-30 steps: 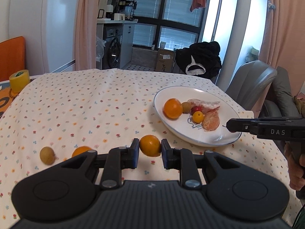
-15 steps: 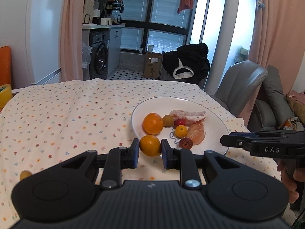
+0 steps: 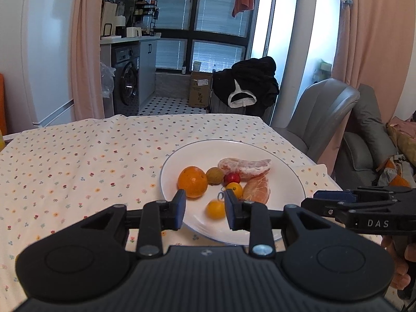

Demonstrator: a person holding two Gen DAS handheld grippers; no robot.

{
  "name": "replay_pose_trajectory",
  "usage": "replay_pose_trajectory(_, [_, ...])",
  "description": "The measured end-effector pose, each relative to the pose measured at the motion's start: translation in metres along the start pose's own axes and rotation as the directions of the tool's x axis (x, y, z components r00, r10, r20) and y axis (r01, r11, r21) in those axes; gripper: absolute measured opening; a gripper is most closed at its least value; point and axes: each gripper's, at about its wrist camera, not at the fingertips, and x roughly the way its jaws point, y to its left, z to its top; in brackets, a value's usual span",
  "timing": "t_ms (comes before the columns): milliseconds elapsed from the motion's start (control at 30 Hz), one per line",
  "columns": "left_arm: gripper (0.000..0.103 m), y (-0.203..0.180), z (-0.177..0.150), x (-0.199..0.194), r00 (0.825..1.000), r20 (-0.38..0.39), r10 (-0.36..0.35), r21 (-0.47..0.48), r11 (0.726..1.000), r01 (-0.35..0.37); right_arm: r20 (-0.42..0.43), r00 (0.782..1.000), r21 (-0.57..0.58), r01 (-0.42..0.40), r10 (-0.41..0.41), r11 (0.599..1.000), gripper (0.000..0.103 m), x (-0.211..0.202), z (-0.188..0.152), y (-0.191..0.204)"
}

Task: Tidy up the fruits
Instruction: 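Open the left tool to drop the small orange onto the plate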

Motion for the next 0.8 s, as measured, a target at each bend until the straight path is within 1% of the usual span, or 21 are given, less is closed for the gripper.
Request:
replay_pose_trajectory(167, [0.048,0.011,-0.006,-0.009,0.999,-0.009,0.049,-0.015,0.999,-0.049,0.002,1.0,0.001,-0.021,0.021,1.0,0.045,0.004,0.0,0.006])
replay_pose_trajectory(267, [0.056,0.02,-0.009,-0.015,0.997,-0.009,0.08,-0.022,0.997,-0.081,0.001,0.999,0.002,-0.035,0.035,0.999,0.047,0.008,-0.001,0.011])
replay_pose_trajectory(367, [0.06,0.029,-0.01,-0.021,0.995,-0.013,0.098,-0.031,0.995,-0.098,-0.005,0.999,-0.005,-0.047,0.047,0.999,0.047,0.012,-0.001,0.017])
replay_pose_trajectory(500, [0.069,0.041,-0.012,-0.03,0.991,-0.009,0.132,-0.041,0.99,-0.132,-0.003,0.998,-0.017,-0.061,0.061,0.998,0.054,0.014,-0.001,0.026])
replay_pose_trajectory(567, [0.072,0.046,-0.014,-0.034,0.989,-0.009,0.148,-0.042,0.988,-0.148,-0.007,0.998,-0.017,-0.07,0.07,0.997,0.054,0.017,-0.001,0.03])
replay_pose_trajectory(633, [0.075,0.052,-0.015,-0.038,0.986,-0.011,0.165,-0.048,0.985,-0.165,-0.015,0.997,-0.023,-0.077,0.077,0.997,0.057,0.02,0.0,0.034])
replay_pose_trajectory(700, [0.078,0.057,-0.016,-0.042,0.984,-0.006,0.176,-0.058,0.983,-0.176,-0.016,0.996,-0.029,-0.084,0.084,0.996,0.067,0.022,0.0,0.039])
replay_pose_trajectory(733, [0.08,0.059,-0.017,-0.045,0.984,0.001,0.18,-0.059,0.982,-0.18,-0.018,0.996,-0.03,-0.087,0.086,0.996,0.069,0.023,0.0,0.042])
replay_pose_trajectory(800, [0.084,0.062,-0.018,-0.049,0.981,0.011,0.195,-0.063,0.979,-0.194,-0.019,0.996,-0.041,-0.086,0.085,0.995,0.079,0.024,0.0,0.048])
